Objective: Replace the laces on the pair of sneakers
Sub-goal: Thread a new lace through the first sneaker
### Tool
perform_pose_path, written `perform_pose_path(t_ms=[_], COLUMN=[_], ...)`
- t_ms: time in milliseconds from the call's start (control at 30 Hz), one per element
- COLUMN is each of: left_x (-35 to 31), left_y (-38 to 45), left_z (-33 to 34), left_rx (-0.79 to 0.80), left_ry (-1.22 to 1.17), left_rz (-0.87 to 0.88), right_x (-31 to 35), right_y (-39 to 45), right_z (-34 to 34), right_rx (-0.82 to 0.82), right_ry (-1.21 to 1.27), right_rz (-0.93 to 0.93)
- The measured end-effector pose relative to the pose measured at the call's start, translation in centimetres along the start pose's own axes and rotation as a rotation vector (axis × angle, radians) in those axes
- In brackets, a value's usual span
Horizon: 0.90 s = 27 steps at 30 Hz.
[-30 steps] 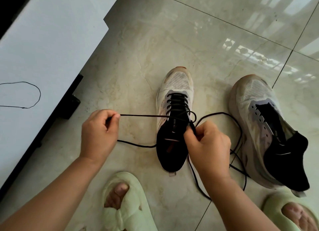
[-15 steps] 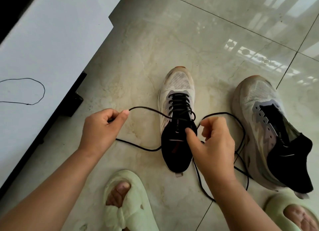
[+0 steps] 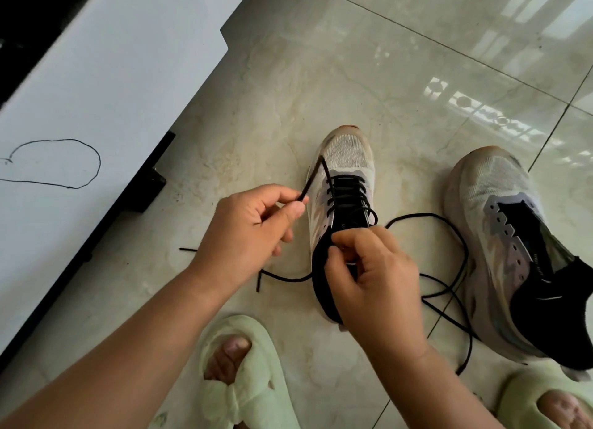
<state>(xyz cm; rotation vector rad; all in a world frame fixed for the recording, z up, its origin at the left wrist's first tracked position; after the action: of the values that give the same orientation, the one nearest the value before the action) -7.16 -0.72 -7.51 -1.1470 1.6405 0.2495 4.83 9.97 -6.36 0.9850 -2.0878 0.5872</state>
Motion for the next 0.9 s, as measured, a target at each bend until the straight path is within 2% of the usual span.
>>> perform_pose_path(t_ms=[67, 200, 267, 333, 467, 667, 733, 833, 900], left_x=[0.4, 0.0, -0.4, -0.8, -1.3, -1.0, -1.2, -1.2, -0.7], left_y=[0.0, -1.0, -1.6, -1.9, -2.7, -2.7, -3.1, -4.4, -4.8], left_z=[-0.7, 0.6, 1.2, 1.4, 1.5, -0.5, 0.2, 3.1, 4.3], left_rx=[-0.038, 0.075, 0.128, 0.165, 0.225, 0.08, 0.189, 0.473, 0.533], left_ry=[0.045, 0.054, 0.027, 0.052, 0.064, 0.055, 0.015, 0.038, 0.142], left_rz=[0.001, 0.085, 0.119, 0.173, 0.254, 0.247, 0.244, 0.204, 0.184], right_x=[-0.6, -2.1, -2.1, -1.7, -0.8, 0.4, 0.5, 0.3, 0.0], right_y=[0.1, -0.2, -0.4, -0.1, 0.4, 1.1, 1.0, 0.9, 0.9], right_z=[-0.7, 2.4, 3.4, 3.3, 1.7, -0.2, 0.0, 0.4, 0.1], right_rx=[-0.027, 0.298, 0.365, 0.353, 0.243, 0.165, 0.185, 0.16, 0.093], right_ry=[-0.123, -0.417, -0.498, -0.472, -0.211, -0.035, -0.036, -0.015, 0.023], right_rz=[0.024, 0.095, 0.058, 0.023, -0.062, -0.174, -0.203, -0.196, -0.174])
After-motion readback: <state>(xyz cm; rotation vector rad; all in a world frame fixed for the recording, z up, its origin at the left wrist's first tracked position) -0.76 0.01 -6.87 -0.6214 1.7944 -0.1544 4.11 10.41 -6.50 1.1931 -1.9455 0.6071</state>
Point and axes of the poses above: each hand's wrist, its own y-axis towards the middle knuckle, its own z-axis out of the palm, x = y × z, the point moved 10 cm from there along y, towards the middle knuckle, and after that the axes turned 2 degrees about -z, right-handed, at the moved point
